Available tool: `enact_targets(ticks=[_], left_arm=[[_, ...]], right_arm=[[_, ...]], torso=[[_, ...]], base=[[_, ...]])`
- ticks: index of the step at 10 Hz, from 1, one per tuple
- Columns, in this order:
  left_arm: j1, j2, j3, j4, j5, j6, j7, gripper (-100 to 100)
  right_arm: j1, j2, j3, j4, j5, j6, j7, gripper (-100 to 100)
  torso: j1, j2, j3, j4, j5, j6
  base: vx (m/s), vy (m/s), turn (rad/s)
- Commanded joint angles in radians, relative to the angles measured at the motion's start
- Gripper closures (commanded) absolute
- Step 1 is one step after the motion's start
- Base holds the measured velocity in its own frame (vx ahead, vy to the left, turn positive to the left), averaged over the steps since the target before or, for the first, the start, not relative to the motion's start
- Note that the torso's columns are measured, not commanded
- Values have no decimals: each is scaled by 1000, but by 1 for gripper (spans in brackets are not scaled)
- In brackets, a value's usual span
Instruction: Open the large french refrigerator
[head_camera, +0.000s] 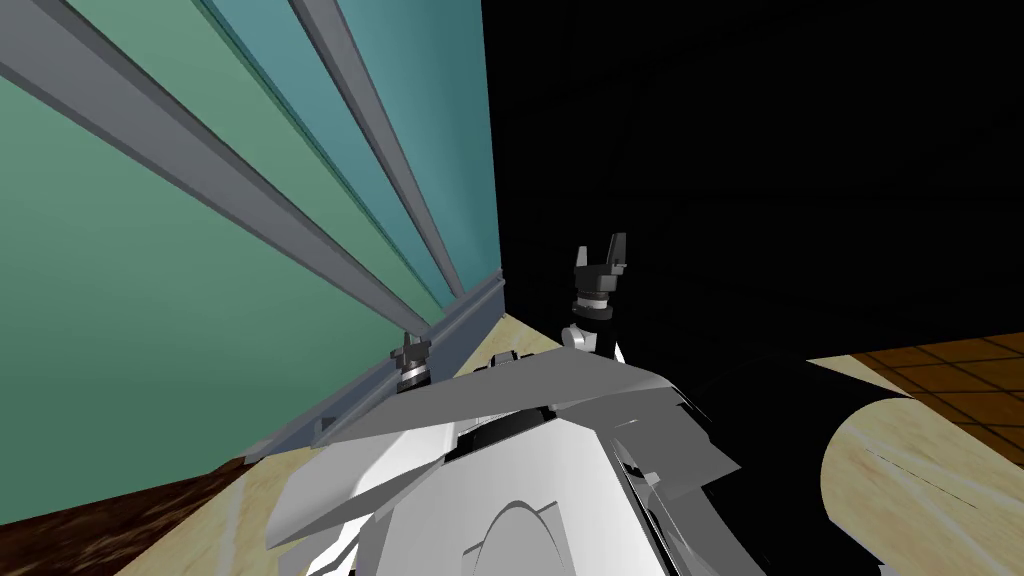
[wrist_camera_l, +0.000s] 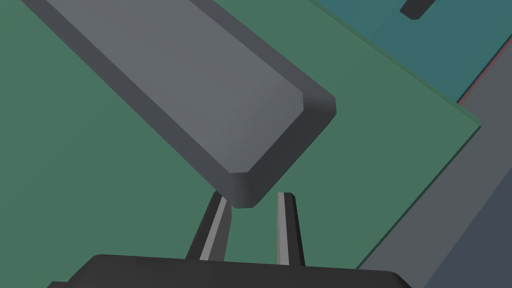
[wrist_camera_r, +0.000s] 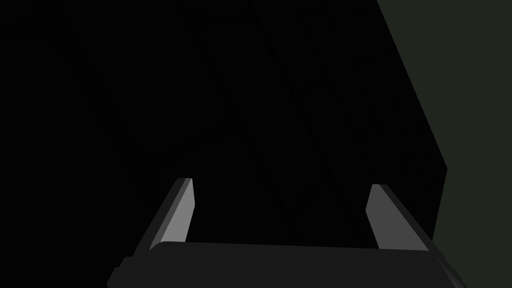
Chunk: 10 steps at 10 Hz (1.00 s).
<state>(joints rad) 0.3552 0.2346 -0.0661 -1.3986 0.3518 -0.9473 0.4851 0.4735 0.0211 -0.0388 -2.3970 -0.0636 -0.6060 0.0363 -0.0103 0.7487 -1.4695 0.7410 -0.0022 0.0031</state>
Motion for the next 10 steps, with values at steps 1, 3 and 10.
enact_targets(ticks=[1, 3, 10], left_arm=[[13, 51, -22, -19, -5, -2, 50, 100], [21, 93, -34, -30, -7, -2, 86, 100], [-95, 45, -43, 128, -44, -4, 95, 100]], right_arm=[[0, 0, 0, 0, 0, 0, 0, 0], [0, 0, 0, 0, 0, 0, 0, 0], [0, 0, 0, 0, 0, 0, 0, 0]], torso=[[2, -3, -2, 1, -2, -1], [0, -11, -8, 2, -4, 2], [13, -6, -4, 0, 2, -4]], base=[[-240, -17, -190], [-206, 9, -174], [-179, 93, -116]])
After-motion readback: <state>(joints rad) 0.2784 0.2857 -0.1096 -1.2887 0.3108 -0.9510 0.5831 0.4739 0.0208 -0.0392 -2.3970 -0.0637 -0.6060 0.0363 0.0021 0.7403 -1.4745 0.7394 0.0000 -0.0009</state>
